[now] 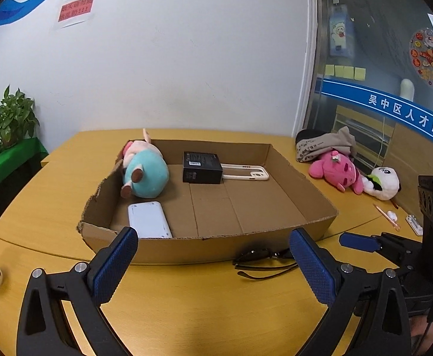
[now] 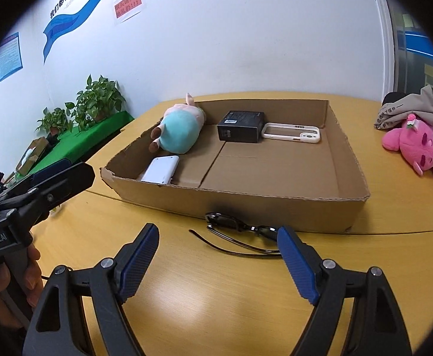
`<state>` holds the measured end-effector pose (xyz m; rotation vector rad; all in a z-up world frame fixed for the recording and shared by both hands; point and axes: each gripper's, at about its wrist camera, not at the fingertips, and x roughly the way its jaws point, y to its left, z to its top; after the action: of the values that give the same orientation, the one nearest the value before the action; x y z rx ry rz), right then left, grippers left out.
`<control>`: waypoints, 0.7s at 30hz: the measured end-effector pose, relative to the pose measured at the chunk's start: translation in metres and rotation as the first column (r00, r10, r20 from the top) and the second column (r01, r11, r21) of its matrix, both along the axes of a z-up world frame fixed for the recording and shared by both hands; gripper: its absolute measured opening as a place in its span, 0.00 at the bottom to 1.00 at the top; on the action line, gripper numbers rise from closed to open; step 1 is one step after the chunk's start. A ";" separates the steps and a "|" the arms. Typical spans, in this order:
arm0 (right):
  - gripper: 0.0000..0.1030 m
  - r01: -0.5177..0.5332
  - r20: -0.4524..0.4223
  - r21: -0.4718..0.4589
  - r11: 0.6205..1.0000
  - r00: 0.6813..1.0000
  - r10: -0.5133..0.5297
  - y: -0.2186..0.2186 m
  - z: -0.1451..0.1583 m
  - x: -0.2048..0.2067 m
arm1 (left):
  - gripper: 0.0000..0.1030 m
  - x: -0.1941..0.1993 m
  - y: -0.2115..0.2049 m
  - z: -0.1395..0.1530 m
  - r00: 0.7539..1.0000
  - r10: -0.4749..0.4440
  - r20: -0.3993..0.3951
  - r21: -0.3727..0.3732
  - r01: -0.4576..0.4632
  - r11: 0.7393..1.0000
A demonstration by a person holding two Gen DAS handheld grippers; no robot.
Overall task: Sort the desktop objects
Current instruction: 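Move both grippers to the black sunglasses lying on the table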
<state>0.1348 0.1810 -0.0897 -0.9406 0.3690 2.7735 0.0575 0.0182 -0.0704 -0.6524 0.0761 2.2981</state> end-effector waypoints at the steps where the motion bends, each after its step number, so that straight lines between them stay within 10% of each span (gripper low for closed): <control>1: 0.80 -0.001 0.004 -0.004 1.000 1.000 0.001 0.003 -0.002 0.001 | 1.00 -0.001 0.002 -0.002 1.000 -0.010 0.007 -0.002 0.010 1.000; 21: 0.80 -0.185 0.196 -0.075 0.980 0.961 0.196 0.074 -0.085 -0.050 | 1.00 -0.040 0.072 -0.070 0.946 -0.267 0.182 -0.061 0.281 0.958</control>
<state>0.0851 0.2546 -0.1750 -1.3248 0.3418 2.8111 0.0177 0.0905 -0.1404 -0.8283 0.1738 1.9716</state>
